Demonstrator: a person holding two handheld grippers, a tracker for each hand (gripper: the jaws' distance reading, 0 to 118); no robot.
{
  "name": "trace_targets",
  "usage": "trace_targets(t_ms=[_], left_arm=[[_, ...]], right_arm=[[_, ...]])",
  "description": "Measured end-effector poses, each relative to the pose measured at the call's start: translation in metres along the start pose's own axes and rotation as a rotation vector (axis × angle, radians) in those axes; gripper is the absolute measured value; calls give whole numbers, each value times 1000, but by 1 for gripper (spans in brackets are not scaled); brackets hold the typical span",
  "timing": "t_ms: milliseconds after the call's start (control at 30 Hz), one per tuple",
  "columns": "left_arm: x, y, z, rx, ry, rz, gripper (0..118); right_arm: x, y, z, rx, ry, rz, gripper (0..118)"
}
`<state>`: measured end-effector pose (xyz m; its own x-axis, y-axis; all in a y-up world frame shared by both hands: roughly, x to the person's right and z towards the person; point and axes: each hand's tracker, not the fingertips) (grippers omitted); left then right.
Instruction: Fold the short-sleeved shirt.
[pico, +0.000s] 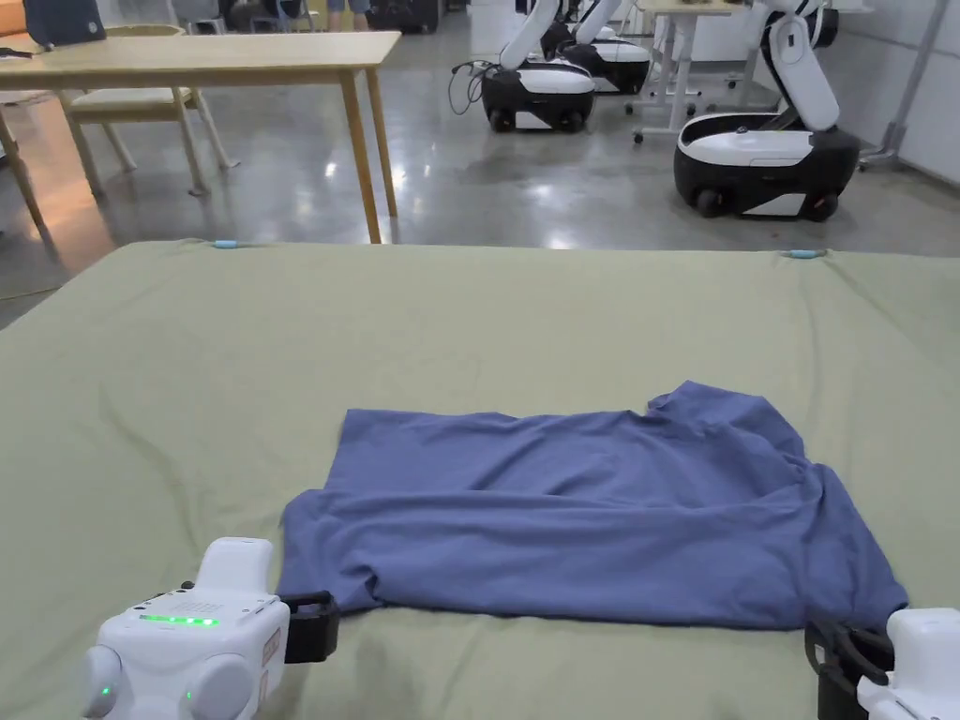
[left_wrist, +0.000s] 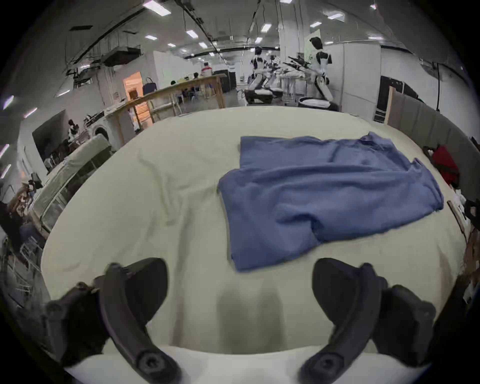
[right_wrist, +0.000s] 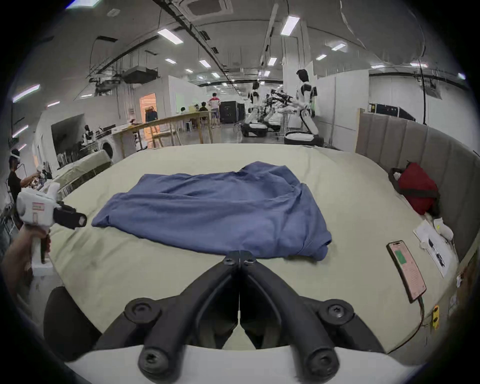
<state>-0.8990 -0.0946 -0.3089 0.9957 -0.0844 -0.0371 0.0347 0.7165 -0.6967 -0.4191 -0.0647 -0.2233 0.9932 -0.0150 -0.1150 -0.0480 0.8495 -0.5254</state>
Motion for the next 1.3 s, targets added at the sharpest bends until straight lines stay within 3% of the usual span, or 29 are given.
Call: trace_targets(t_ms=[133, 233, 300, 367, 400, 433, 467, 500, 633, 667, 767, 800, 833, 867, 1000, 1133, 1300], left_arm=[[2, 13, -43, -68, 54, -20, 109], [18, 17, -59, -141, 38, -55, 108], [27, 14, -66, -199, 19, -120, 95], [33, 18, -46, -163, -5, -85, 71], [35, 20, -41, -164, -44, -90, 51], [40, 21, -34, -147, -32, -110, 23], [44, 22, -29, -129, 9, -150, 13], [46, 24, -27, -124, 37, -194, 12], [42, 28, -24, -149, -18, -133, 9], [43, 27, -23, -147, -20, -129, 9], [43, 28, -24, -146, -21, -131, 9], [44, 29, -21, -145, -24, -133, 9], [44, 29, -18, -144, -28, -136, 9], [40, 32, -17, -137, -29, -141, 9], [31, 47, 17, -43, -37, -127, 6], [24, 60, 68, 30, -42, -145, 5], [8, 35, 116, 37, -82, -121, 5]], right_arm=[[5, 3, -5, -17, 11, -28, 1], [17, 10, -8, -49, 44, -95, 1], [34, 17, -9, -41, -9, -106, 1], [55, 24, -18, -47, -98, -98, 4], [69, 27, -29, -87, -99, -106, 21], [85, 27, -42, -141, -102, -113, 64], [95, 26, -57, -193, -103, -113, 101], [103, 23, -73, -230, -102, -104, 117], [127, 20, -125, -262, -141, -87, 113], [130, 21, -133, -259, -127, -93, 108], [140, 23, -150, -318, 23, -202, 89], [139, 24, -150, -305, 51, -203, 54], [134, 28, -143, -271, 11, -159, 17], [131, 33, -136, -251, -5, -119, 15], [128, 56, -86, -178, 34, -177, 14], [118, 74, -20, -116, 29, -117, 14], [114, 50, 32, -173, 37, -92, 14]])
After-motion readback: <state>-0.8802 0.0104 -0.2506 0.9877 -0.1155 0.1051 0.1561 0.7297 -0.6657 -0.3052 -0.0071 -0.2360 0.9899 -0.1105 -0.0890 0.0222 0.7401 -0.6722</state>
